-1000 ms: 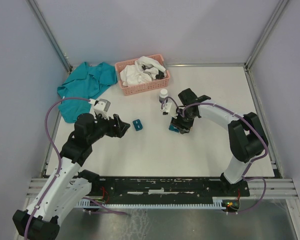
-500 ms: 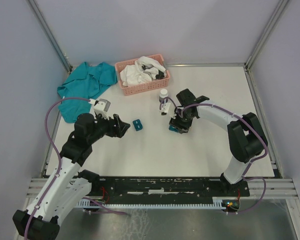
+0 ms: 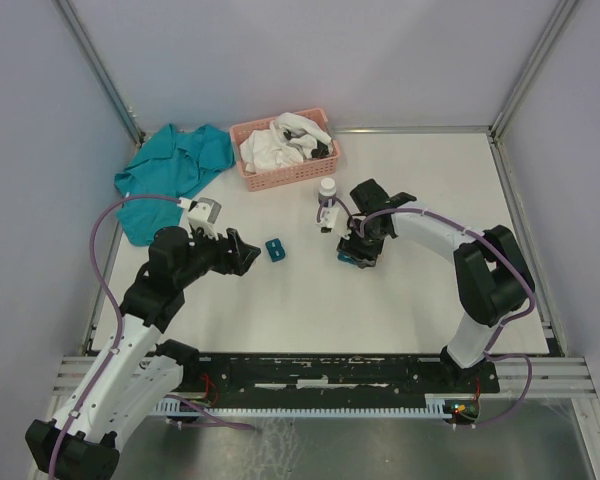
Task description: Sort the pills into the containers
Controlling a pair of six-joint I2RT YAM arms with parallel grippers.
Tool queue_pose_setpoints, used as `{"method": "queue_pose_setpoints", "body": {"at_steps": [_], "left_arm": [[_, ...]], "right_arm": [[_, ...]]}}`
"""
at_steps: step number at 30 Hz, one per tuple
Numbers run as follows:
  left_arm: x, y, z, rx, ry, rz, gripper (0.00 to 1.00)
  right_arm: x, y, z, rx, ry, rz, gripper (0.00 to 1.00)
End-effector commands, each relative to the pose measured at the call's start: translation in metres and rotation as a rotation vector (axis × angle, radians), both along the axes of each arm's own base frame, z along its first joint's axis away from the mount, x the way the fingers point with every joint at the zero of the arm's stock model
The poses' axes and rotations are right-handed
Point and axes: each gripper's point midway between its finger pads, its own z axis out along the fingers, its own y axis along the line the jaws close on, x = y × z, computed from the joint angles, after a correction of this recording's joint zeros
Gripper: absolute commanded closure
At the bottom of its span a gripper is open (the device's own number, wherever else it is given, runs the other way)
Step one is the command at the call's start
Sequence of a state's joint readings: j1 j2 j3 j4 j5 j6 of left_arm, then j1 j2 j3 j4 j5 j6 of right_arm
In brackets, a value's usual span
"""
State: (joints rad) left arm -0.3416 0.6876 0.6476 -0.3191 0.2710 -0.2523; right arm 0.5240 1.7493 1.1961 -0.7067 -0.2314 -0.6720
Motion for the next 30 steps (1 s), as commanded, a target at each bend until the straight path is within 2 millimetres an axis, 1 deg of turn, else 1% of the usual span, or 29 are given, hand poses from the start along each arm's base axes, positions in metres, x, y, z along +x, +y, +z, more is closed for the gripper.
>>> {"method": "queue_pose_setpoints", "body": {"at_steps": [1,3,4,6,7,9,10,11,12,13,14,16,17,19,20,22,23,25,26,27,28,29,30], "left_arm": [[0.004,-0.002,0.011,-0.006,-0.059,-0.018,0.19],[0.004,-0.002,0.012,-0.007,-0.061,-0.018,0.19],[0.004,-0.002,0.011,-0.005,-0.060,-0.018,0.19],[0.004,-0.001,0.011,-0.005,-0.061,-0.017,0.19],[0.004,-0.001,0.011,-0.006,-0.061,-0.017,0.19],[0.004,-0.001,0.011,-0.006,-0.063,-0.017,0.19],[0.004,-0.001,0.011,-0.005,-0.063,-0.018,0.19],[0.004,-0.002,0.011,-0.006,-0.062,-0.019,0.19],[0.004,-0.002,0.011,-0.007,-0.062,-0.020,0.19],[0.004,-0.002,0.011,-0.007,-0.062,-0.020,0.19],[0.004,-0.002,0.012,-0.007,-0.063,-0.020,0.19],[0.004,-0.002,0.012,-0.006,-0.062,-0.019,0.19],[0.004,-0.002,0.011,-0.007,-0.063,-0.020,0.19],[0.004,-0.001,0.011,-0.007,-0.062,-0.019,0.19],[0.004,-0.002,0.012,-0.007,-0.063,-0.020,0.19],[0.004,-0.002,0.011,-0.007,-0.063,-0.020,0.19],[0.004,-0.002,0.011,-0.007,-0.062,-0.019,0.19],[0.004,-0.001,0.012,-0.008,-0.064,-0.019,0.19],[0.004,-0.002,0.012,-0.007,-0.064,-0.019,0.19],[0.004,-0.002,0.012,-0.008,-0.063,-0.021,0.19],[0.004,-0.002,0.012,-0.008,-0.063,-0.021,0.19],[0.004,-0.002,0.012,-0.008,-0.064,-0.021,0.19],[0.004,-0.001,0.012,-0.009,-0.065,-0.019,0.19]], "right_arm": [[0.018,-0.003,0.014,-0.024,-0.086,-0.025,1.00],[0.000,0.007,0.013,0.032,-0.002,0.027,0.99],[0.000,0.008,0.012,0.030,-0.020,0.022,0.99],[0.022,-0.003,0.016,-0.018,-0.103,-0.052,0.99],[0.020,-0.003,0.016,-0.011,-0.071,-0.049,0.99],[-0.001,0.007,0.013,0.043,0.006,0.008,0.99],[0.006,0.005,0.013,0.030,-0.042,-0.017,0.99],[0.021,-0.004,0.012,-0.018,-0.102,-0.061,0.99],[0.021,-0.006,0.013,-0.023,-0.082,-0.064,1.00],[0.012,0.000,0.014,0.013,-0.033,-0.033,0.99],[0.007,0.005,0.015,0.037,-0.026,-0.011,0.99],[0.018,-0.003,0.012,-0.021,-0.104,-0.044,1.00],[0.020,-0.006,0.012,-0.029,-0.091,-0.058,1.00],[0.009,0.001,0.012,0.010,-0.036,-0.024,0.99],[0.009,0.002,0.011,0.010,-0.051,-0.019,0.99],[0.020,-0.005,0.010,-0.036,-0.090,-0.053,0.99],[0.020,-0.005,0.009,-0.045,-0.081,-0.045,0.99],[0.007,0.003,0.011,-0.020,-0.049,0.017,0.99],[0.010,0.003,0.012,-0.023,-0.083,0.017,0.99],[0.018,0.000,0.013,-0.036,-0.116,-0.026,0.99],[0.022,-0.005,0.013,-0.052,-0.116,-0.052,1.00],[0.018,-0.004,0.012,-0.042,-0.081,-0.042,1.00],[0.010,0.001,0.012,-0.013,-0.048,-0.008,0.99]]}}
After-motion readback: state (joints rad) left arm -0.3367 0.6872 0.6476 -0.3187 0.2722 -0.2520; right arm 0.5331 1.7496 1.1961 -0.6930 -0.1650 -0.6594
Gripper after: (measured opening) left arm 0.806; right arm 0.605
